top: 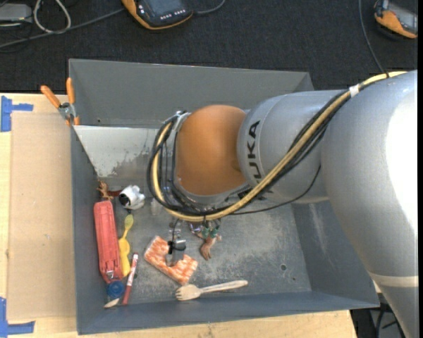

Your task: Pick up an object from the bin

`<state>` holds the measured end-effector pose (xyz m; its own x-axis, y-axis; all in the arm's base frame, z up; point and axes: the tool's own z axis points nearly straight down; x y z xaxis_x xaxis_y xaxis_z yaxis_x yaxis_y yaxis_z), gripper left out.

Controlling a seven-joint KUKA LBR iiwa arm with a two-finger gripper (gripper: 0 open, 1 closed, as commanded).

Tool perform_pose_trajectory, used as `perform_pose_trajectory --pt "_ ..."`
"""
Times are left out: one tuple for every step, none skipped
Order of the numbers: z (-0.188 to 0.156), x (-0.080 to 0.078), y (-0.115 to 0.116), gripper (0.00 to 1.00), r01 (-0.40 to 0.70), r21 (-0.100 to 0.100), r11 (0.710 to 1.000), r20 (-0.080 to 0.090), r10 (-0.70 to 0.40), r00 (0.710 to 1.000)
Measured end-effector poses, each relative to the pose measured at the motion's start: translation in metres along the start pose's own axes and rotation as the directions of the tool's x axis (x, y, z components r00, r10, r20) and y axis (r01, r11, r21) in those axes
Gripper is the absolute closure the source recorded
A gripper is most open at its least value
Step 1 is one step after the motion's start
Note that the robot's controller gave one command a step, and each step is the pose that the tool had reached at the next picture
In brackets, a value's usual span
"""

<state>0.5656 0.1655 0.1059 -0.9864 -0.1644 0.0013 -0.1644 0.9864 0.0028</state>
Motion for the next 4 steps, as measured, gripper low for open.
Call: perform_pose_trajectory --pt "0.016 0.056 0.017 0.00 0.112 -0.001 0.994 0.009 -0.112 0.994" --pt "0.027 0.058 -0.029 0.00 0.076 -0.002 0.997 0.005 -0.076 0.997" --pt "0.034 0.077 -0.056 0.00 0.139 -0.006 0.990 0.003 -0.139 0.990" --pt "0.035 0.077 -0.052 0.00 0.141 -0.009 0.990 0.004 -0.141 0.990"
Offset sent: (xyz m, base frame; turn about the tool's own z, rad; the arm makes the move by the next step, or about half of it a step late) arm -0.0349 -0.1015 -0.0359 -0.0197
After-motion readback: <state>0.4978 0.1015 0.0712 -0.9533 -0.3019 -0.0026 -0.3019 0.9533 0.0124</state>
